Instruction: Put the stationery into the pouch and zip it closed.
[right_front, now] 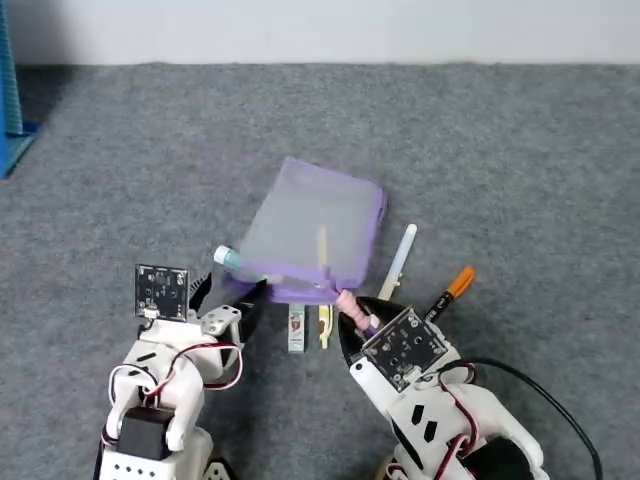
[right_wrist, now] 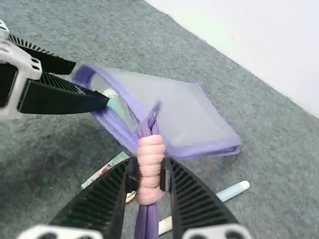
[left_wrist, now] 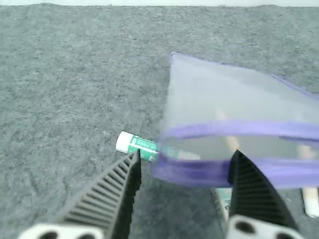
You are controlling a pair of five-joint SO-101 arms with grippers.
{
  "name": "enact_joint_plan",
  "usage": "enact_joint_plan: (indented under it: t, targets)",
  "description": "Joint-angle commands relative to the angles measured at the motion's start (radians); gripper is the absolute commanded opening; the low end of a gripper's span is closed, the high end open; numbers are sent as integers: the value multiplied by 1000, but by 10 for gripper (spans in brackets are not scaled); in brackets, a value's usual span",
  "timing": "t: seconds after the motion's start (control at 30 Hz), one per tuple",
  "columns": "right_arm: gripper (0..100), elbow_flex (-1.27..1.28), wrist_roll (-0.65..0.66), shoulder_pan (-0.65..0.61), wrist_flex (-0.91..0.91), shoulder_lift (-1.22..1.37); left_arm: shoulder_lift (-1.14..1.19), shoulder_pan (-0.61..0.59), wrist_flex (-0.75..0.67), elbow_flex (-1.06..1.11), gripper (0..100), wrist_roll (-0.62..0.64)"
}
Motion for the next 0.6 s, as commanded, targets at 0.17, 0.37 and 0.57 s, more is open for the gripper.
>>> enact_joint_plan:
  t: [0.17, 0.37, 0.57]
  targets:
    - [8, -11, -3, -13, 1, -8, -14, 0, -31, -58, 280, 9]
    - [8, -12, -3, -13, 1, -10, -14, -2, -138, 10, 280, 3]
    - [8, -17, -3, -13, 1, -10, -12, -57, -242, 74, 276, 2]
